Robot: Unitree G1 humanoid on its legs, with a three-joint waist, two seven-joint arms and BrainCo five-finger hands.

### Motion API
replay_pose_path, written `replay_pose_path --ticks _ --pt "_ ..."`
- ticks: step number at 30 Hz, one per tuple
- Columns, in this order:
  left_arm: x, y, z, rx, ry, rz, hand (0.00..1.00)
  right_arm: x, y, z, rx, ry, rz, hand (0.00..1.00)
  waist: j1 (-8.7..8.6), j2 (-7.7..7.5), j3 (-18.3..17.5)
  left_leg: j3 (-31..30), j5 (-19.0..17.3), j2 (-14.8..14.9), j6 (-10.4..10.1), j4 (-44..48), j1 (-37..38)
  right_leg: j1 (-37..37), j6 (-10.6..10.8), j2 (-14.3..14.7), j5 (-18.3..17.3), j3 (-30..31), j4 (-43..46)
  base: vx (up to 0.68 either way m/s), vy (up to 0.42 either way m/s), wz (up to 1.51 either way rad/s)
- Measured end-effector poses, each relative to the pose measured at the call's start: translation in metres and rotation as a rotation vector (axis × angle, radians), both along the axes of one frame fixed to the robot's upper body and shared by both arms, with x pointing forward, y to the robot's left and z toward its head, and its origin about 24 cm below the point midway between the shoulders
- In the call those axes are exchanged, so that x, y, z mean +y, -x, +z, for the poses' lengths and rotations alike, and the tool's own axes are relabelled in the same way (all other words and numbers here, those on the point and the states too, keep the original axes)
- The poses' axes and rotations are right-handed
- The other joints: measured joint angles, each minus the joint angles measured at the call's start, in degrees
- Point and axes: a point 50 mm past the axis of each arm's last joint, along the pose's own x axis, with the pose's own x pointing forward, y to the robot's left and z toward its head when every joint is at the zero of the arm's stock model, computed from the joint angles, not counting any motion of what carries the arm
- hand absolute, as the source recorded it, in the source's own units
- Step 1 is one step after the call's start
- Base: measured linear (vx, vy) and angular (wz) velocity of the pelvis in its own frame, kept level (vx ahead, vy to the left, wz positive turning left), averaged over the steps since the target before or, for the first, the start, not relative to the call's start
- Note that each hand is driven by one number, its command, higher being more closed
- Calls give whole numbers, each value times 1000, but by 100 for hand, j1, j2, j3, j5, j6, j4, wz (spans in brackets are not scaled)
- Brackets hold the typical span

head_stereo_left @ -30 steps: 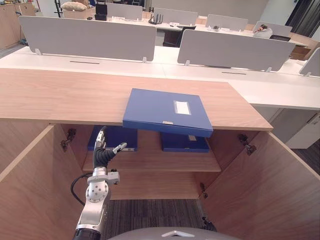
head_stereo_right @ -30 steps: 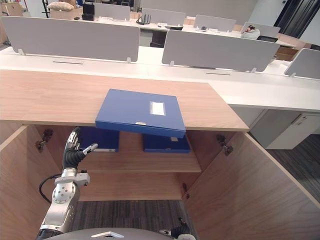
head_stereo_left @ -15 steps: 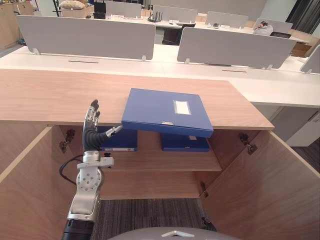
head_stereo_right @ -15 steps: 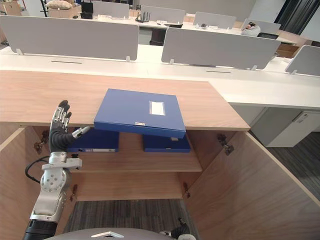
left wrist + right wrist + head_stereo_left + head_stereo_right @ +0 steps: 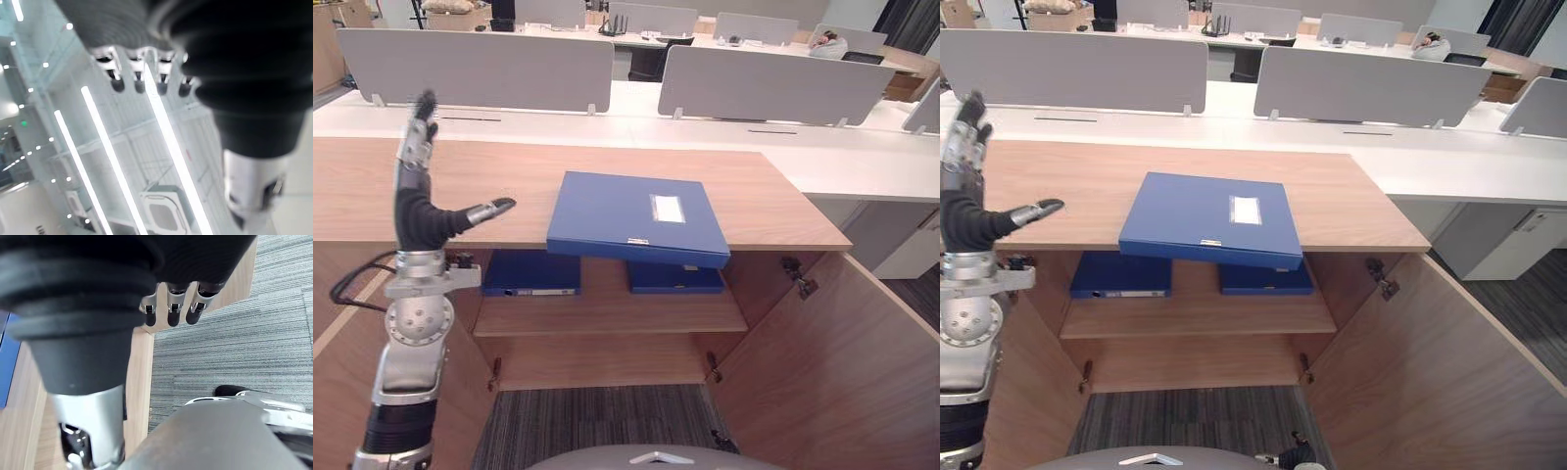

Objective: Walk over to the cabinet, pick up the folder, carry it to the office cabinet, place the folder inside the office cabinet, then close the office cabinet door

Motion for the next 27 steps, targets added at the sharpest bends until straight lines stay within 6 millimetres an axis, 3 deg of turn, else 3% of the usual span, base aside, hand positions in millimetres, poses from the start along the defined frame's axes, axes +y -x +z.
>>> replay_pose_path --ticks 4,15,16,18,19,20,21,23,27 --pt "-1 8 23 -127 -35 -16 0 -1 1 0 2 -2 -6 0 49 -1 -2 -5 41 40 -3 0 -4 -58 -27 43 -24 2 0 -16 -8 0" --pt "6 17 42 -220 -50 -19 0 0 4 -1 14 -25 -18 0 101 -29 -29 -6 75 61 6 1 0 -70 -30 75 -17 10 -1 0 0 0" --pt "2 16 49 -247 -59 -41 0 0 6 -2 21 -29 -32 0 102 -44 -38 2 72 66 2 2 1 -78 -30 79 -17 13 -25 0 0 0" --pt "-27 13 64 -306 -67 -210 0 4 7 -3 24 -40 -36 0 114 -117 -67 -17 75 67 5 2 -33 -103 -27 77 -21 2 -6 -10 -2 2" --pt "-47 14 60 -296 -67 -319 0 6 4 -3 20 -42 -15 0 67 -124 -72 -5 75 59 6 2 -63 -111 -27 67 -22 15 38 -23 12 -6" --pt "-74 19 41 -244 -76 -424 0 4 -1 -2 12 -36 7 0 -42 -104 -84 26 75 45 7 2 -71 -144 -26 47 -21 55 69 -20 23 -11" --pt "-88 22 27 -194 -81 -466 0 4 -2 -2 11 -37 8 0 -96 -92 -86 46 75 38 7 2 -70 -161 -26 42 -18 78 71 -10 37 -17" --pt "-127 21 -18 0 -125 -560 0 5 -4 -1 -1 -40 2 0 -185 -94 -80 83 74 49 7 2 -56 -193 -20 58 -7 123 49 24 20 -12" --pt "-130 14 -29 25 -257 -484 0 4 -4 0 -9 -23 26 0 -168 -50 -62 123 65 96 -6 2 -13 -195 -16 111 -8 153 10 -10 -18 -5"
